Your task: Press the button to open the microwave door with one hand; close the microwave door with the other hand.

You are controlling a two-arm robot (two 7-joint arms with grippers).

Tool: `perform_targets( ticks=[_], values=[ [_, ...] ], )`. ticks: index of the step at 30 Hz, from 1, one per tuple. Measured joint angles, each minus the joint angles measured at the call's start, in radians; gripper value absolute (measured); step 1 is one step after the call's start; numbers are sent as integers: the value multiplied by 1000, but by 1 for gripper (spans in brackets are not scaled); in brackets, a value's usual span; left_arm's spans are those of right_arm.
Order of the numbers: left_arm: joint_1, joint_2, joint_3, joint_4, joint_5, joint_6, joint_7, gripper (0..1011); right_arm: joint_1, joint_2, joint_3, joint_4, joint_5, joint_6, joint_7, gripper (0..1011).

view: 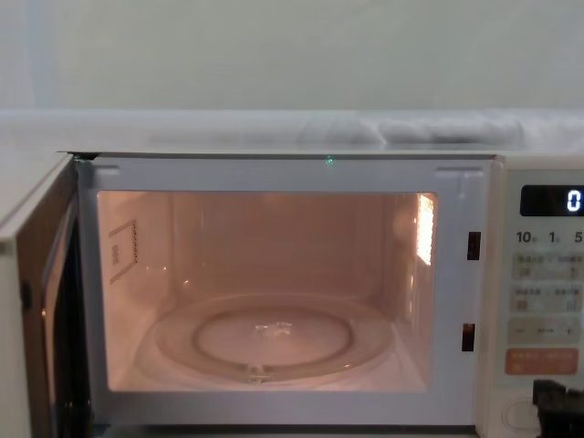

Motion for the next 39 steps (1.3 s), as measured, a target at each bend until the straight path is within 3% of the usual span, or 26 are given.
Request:
perform_targets(
  ticks=[6, 19, 25, 33, 39],
  values=[
    [0, 0, 0, 0, 0, 0, 0, 1001, -48, 24, 7, -92, 40, 10, 37, 0],
    [0, 0, 0, 0, 0, 0, 0, 1001, -130, 66, 61, -205, 157, -4, 65, 0],
    [0, 0, 0, 0, 0, 0, 0, 1001, -145, 103, 55, -235, 150, 7, 63, 0],
    [0, 0, 0, 0, 0, 0, 0, 1001, -155, 163, 38, -266, 82, 43, 50, 0],
    [0, 0, 0, 0, 0, 0, 0, 1001, -168, 174, 58, -276, 66, 54, 43, 0]
  ],
)
